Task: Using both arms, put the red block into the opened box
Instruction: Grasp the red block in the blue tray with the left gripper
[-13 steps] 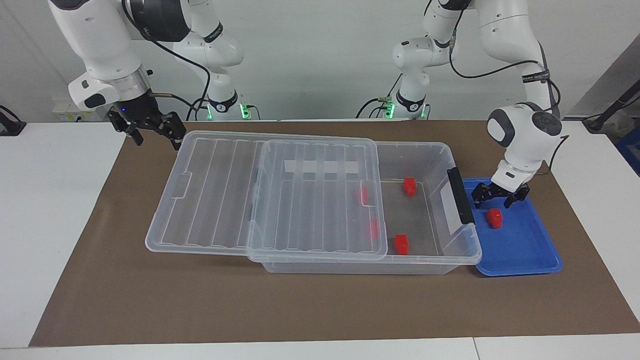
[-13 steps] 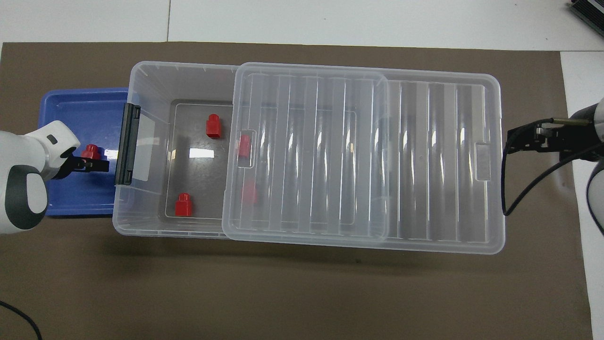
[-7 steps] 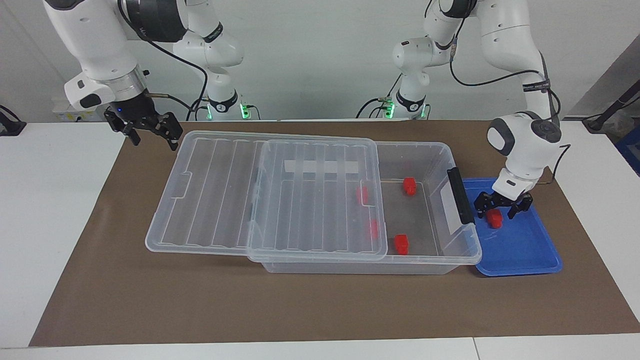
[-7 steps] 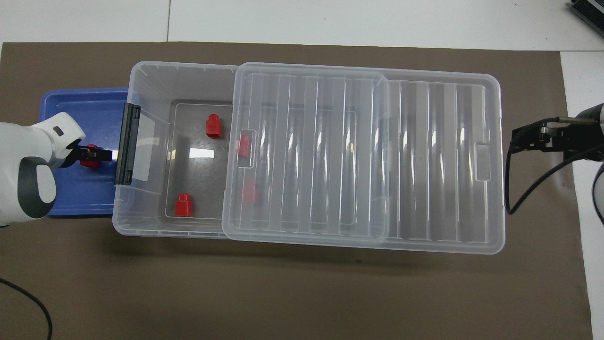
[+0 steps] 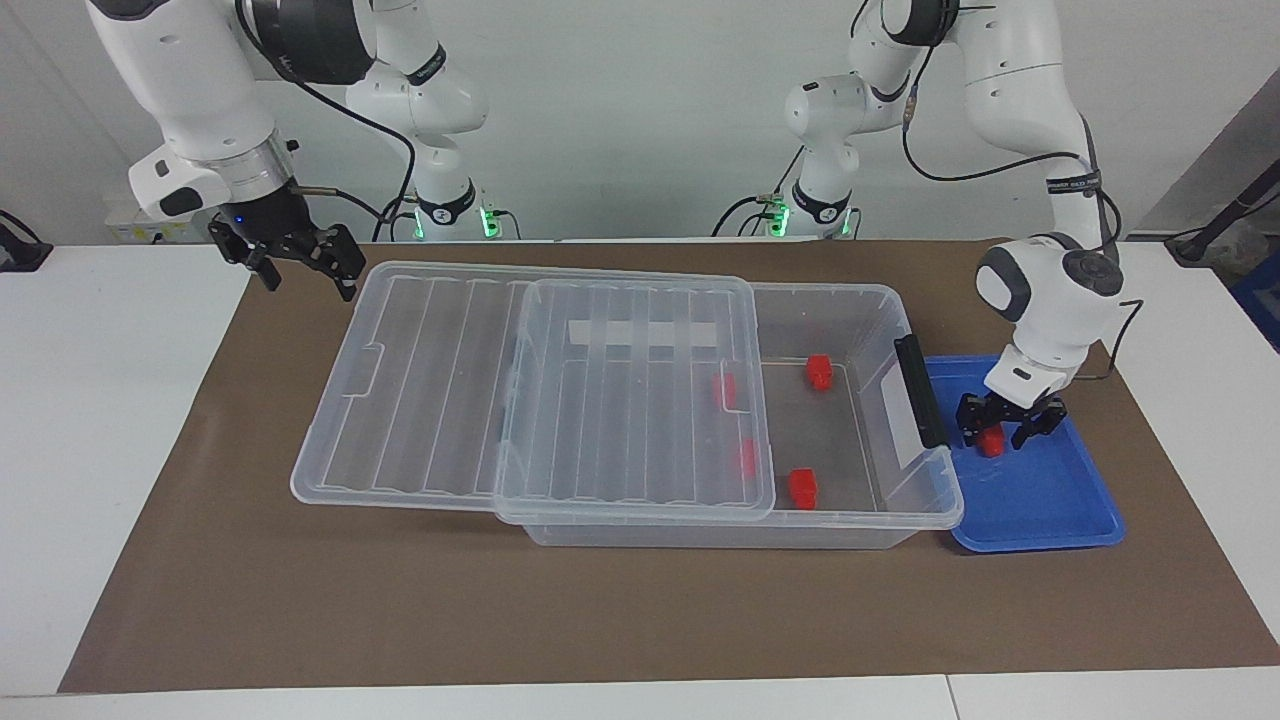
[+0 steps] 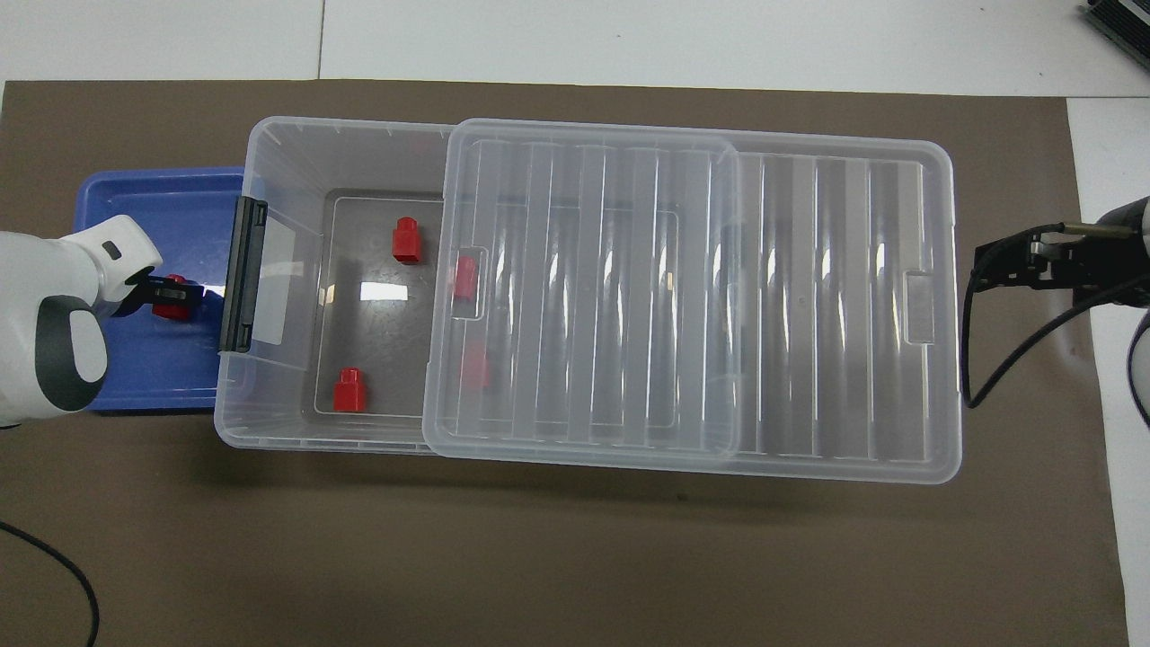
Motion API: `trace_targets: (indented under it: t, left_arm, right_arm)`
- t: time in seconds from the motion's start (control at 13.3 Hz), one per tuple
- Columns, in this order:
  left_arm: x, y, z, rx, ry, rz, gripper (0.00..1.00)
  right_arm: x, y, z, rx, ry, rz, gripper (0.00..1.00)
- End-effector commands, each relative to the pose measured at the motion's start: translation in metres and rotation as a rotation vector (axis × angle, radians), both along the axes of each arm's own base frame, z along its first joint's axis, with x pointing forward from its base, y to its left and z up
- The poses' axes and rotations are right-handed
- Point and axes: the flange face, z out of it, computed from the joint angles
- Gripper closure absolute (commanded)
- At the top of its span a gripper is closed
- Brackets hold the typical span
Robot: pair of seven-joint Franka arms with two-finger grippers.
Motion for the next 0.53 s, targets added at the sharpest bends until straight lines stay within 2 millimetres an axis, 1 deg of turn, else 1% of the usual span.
trace_targets:
  t: [0.0,0.07,0.3,0.38,0.45]
  left_arm:
    - [0.000,0.005,-0.003,0.013,0.005,-0.015,0.74]
    - [-0.001,0.005,-0.003,0.012,0.011,-0.015,0.99]
    - [0.000,0.005,-0.001,0.007,0.031,-0.006,1.00]
    - [0.002,0.004,0.004,-0.001,0.049,0.004,1.00]
    - [0.008,0.004,0.019,-0.007,0.072,0.007,1.00]
  right_arm:
    - [-0.003,-0.001,0.002,-0.002,0.004,-0.016,0.00]
    - [-0.003,-0.001,0.002,-0.002,0.004,-0.014,0.00]
    - [-0.003,-0.001,0.002,-0.002,0.004,-0.014,0.00]
    - [-0.003,-0.001,0.002,-0.002,0.004,-0.014,0.00]
    - [-0.003,-0.001,0.002,-0.002,0.004,-0.016,0.00]
